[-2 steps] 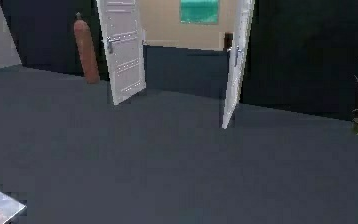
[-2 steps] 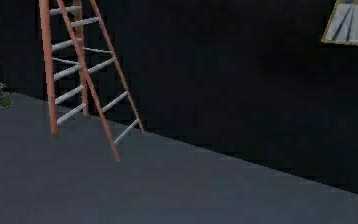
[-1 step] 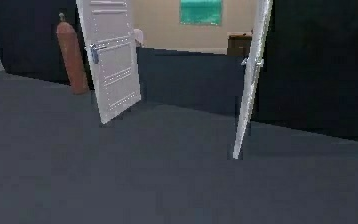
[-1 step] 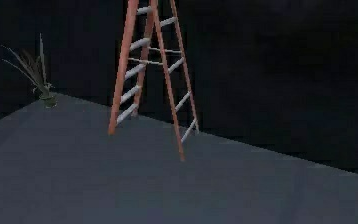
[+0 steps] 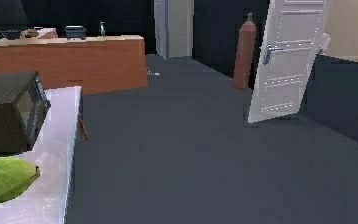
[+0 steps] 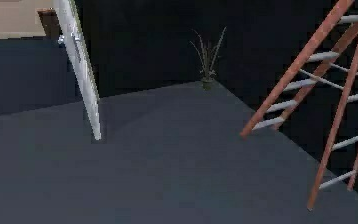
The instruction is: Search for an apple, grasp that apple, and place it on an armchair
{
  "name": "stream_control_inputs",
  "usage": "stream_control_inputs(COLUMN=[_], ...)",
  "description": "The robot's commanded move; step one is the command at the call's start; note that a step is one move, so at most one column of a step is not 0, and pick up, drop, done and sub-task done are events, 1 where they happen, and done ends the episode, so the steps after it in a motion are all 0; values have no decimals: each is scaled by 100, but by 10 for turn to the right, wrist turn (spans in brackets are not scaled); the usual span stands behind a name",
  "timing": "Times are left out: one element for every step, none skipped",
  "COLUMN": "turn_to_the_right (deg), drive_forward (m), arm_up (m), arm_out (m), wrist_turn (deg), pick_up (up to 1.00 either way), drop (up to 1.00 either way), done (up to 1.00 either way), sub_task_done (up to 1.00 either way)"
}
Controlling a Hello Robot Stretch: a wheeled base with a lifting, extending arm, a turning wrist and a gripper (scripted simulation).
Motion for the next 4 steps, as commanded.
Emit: stream_control_inputs(turn_to_the_right=[0,-180,0,-450], drive_forward=[90,0,65,0], arm_up=[0,0,0,0], arm_out=[0,0,0,0], wrist_turn=[0,0,0,0], pick_up=[0,0,0,0], drop=[0,0,0,0], done=[0,0,0,0], sub_task_done=[0,0,0,0])
